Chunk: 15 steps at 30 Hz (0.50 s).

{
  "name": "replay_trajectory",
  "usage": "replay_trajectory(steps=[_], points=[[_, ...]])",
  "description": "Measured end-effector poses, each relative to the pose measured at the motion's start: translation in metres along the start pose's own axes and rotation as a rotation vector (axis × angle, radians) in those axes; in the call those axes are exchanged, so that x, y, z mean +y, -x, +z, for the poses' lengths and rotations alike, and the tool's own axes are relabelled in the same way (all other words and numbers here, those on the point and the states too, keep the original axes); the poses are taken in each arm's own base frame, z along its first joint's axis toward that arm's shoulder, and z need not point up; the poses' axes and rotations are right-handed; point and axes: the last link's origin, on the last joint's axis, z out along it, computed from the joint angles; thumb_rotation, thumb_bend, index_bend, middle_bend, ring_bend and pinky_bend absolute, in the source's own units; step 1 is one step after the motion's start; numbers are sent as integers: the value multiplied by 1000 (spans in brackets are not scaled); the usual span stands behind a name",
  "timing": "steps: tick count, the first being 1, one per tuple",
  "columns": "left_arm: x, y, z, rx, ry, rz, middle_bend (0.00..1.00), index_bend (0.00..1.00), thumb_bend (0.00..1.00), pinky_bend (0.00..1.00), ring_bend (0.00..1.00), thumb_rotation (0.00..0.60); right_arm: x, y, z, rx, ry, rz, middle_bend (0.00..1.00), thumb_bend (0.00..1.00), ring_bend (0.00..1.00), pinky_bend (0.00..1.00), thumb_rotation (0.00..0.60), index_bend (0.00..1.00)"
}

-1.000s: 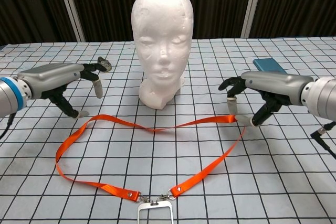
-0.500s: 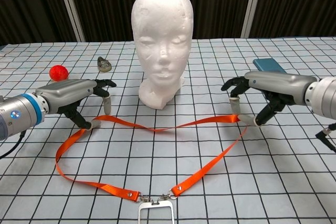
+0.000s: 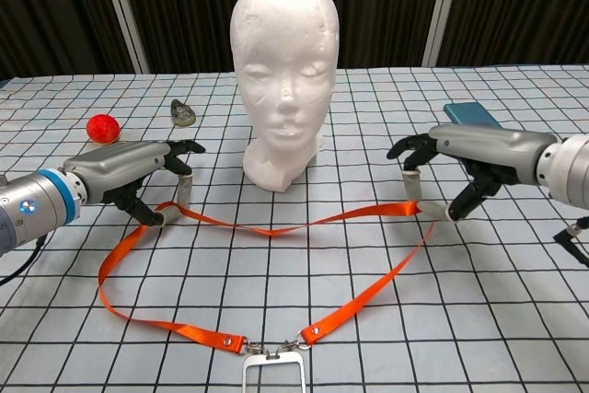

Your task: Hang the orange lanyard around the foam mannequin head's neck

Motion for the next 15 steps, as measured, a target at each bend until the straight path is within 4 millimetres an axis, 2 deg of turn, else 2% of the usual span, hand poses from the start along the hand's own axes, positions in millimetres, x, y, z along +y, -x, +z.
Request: replay_trajectory(steps=[8, 12, 15], points=[[7, -13, -16, 45, 57, -10, 0, 641, 524, 0, 0, 600, -8, -10, -12, 37, -52, -17, 122, 479, 0, 0, 600, 723], [7, -31, -32, 98, 94, -14, 0, 641, 525, 0, 0, 600, -14, -20, -22, 78, -98, -40, 133, 481, 0, 0, 600, 723], [5, -48, -46, 162, 100, -33, 0, 641, 524, 0, 0, 600, -19, -34, -31, 126, -147, -58, 138, 482, 0, 0, 600, 724]])
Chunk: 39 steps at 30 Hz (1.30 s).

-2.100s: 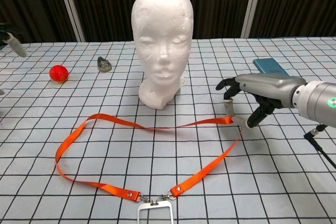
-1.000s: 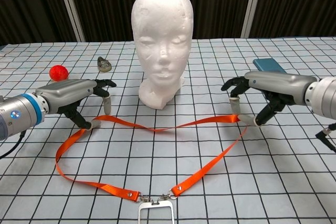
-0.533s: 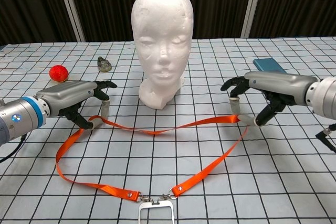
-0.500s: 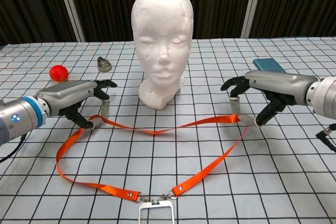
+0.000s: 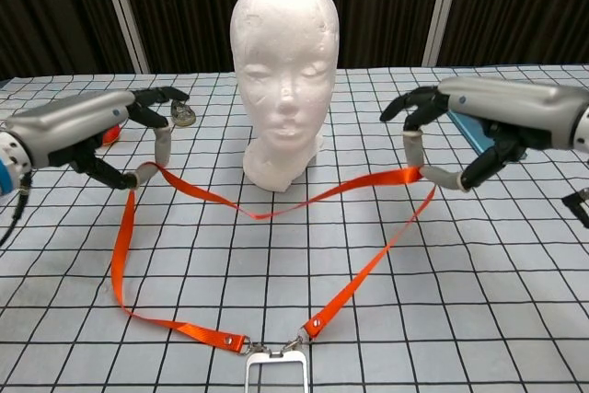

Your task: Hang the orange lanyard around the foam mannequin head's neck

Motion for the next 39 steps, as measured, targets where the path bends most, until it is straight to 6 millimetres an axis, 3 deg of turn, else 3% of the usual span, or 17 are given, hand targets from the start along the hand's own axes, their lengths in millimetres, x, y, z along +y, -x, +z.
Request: replay_trajectory(steps=[6, 12, 17, 27, 39], points=[[4, -41, -17, 115, -10, -78, 0, 644, 537, 0, 0, 600, -10, -42, -10, 111, -59, 42, 152, 481, 0, 0, 600, 728], [5, -74, -12, 199, -44, -146, 0, 645, 542, 0, 0, 600, -22, -75, -5, 200, -80, 95, 156, 481, 0, 0, 600, 728], [7, -88, -4, 221, -58, -169, 0, 648, 542, 0, 0, 600, -28, -91, 3, 229, -72, 136, 159, 482, 0, 0, 600, 728], [14, -116, 31, 217, -103, -186, 0, 651, 542, 0, 0, 600, -29, -114, 28, 266, -6, 258, 159, 481, 0, 0, 600, 727], [1, -150, 85, 241, -197, -156, 0, 655, 543, 0, 0, 600, 1, -148, 71, 328, 154, 431, 166, 481, 0, 0, 600, 726]])
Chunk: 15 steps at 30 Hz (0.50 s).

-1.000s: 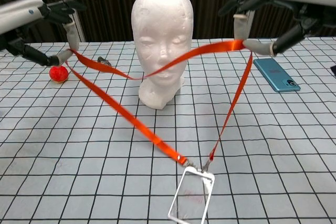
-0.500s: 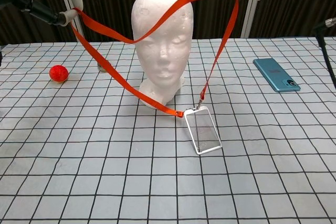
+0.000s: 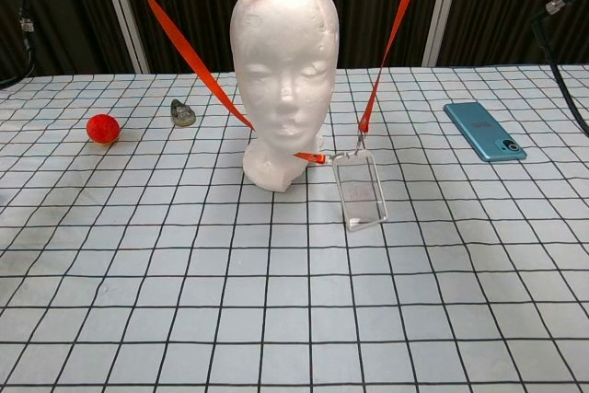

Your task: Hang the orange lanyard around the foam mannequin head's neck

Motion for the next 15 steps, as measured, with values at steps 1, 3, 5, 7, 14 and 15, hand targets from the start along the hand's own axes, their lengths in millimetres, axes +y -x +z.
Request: replay_trajectory(steps=[1, 3, 5, 7, 14, 15], points=[[-1, 0, 3, 0, -5, 2, 0, 655, 543, 0, 0, 600, 0, -2, 4, 4, 5, 5, 166, 481, 0, 0, 600, 726], [-2, -1, 9, -1, -13, 1, 0, 654, 543, 0, 0, 600, 1, -7, 12, 13, 15, 15, 168, 481, 0, 0, 600, 726], [-3, -1, 13, -2, -17, -1, 0, 650, 544, 0, 0, 600, 1, -11, 19, 24, 22, 23, 168, 481, 0, 0, 600, 726], [-4, 0, 18, -4, -21, -3, 0, 644, 544, 0, 0, 600, 1, -14, 25, 33, 26, 21, 169, 481, 0, 0, 600, 725], [-14, 10, 35, -34, -55, 1, 0, 605, 543, 0, 0, 600, 18, -16, 51, 49, 95, -33, 169, 481, 0, 0, 600, 724], [-17, 12, 39, -42, -67, 3, 0, 598, 543, 0, 0, 600, 22, -15, 55, 49, 109, -43, 169, 482, 0, 0, 600, 724]])
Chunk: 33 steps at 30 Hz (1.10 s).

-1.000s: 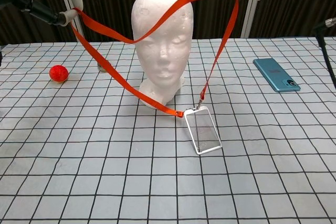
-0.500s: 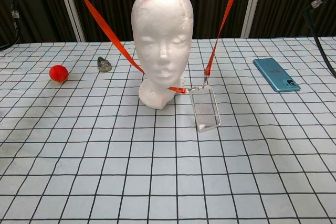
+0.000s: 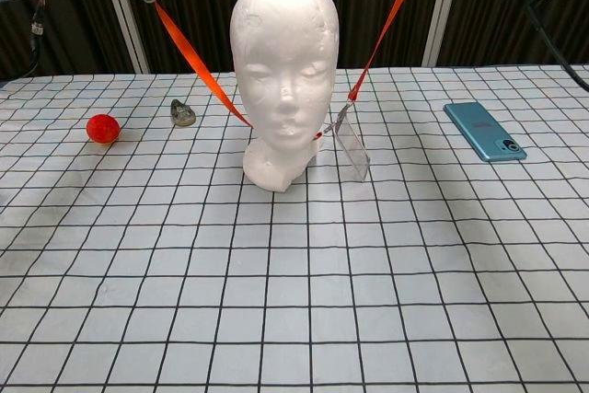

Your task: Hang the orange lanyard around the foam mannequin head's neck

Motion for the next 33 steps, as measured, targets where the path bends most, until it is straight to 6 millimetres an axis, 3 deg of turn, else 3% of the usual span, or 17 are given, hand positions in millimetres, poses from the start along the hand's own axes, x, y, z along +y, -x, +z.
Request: replay_trajectory(steps=[3, 4, 5, 6, 7, 8, 11, 14, 22, 25, 30, 33], points=[[-8, 6, 11, -17, -29, 2, 0, 477, 536, 0, 0, 600, 11, 7, 13, 1, 40, -27, 168, 481, 0, 0, 600, 713], [-11, 8, 14, -23, -37, 2, 0, 345, 481, 0, 0, 600, 15, 9, 17, 1, 51, -33, 167, 477, 0, 0, 600, 687], [-14, 10, 16, -29, -45, 2, 0, 191, 337, 0, 0, 600, 18, 13, 21, 0, 63, -41, 161, 447, 0, 0, 600, 632], [-17, 13, 20, -40, -54, 1, 0, 105, 230, 0, 0, 600, 21, 15, 24, 0, 71, -48, 151, 407, 0, 0, 600, 572], [-19, 15, 22, -51, -59, -1, 0, 20, 81, 0, 0, 600, 23, 18, 27, 0, 78, -55, 121, 317, 0, 0, 600, 450], [-21, 17, 24, -64, -63, -5, 0, 0, 4, 0, 0, 600, 27, 21, 31, -1, 86, -67, 76, 202, 0, 0, 600, 313], [-24, 26, 27, -120, -63, -32, 0, 0, 0, 0, 0, 600, 36, 29, 38, -16, 107, -119, 1, 16, 0, 0, 600, 78], [-28, 29, 31, -139, -63, -33, 0, 0, 0, 0, 0, 600, 44, 35, 43, -24, 124, -178, 0, 0, 0, 0, 600, 21], [-32, 29, 30, -116, -33, -6, 0, 0, 0, 0, 0, 600, 53, 36, 44, 0, 113, -264, 0, 0, 0, 0, 600, 17], [-35, 26, 27, -105, -29, -3, 0, 0, 0, 0, 0, 600, 55, 31, 40, 3, 111, -270, 0, 64, 0, 0, 600, 18], [-39, 16, 14, -74, -12, 24, 0, 0, 0, 0, 0, 600, 59, 20, 25, 0, 97, -294, 0, 425, 0, 0, 600, 25], [-44, 7, 1, -43, -1, 54, 0, 0, 0, 0, 0, 600, 64, 10, 10, -9, 85, -317, 0, 569, 0, 0, 600, 32]])
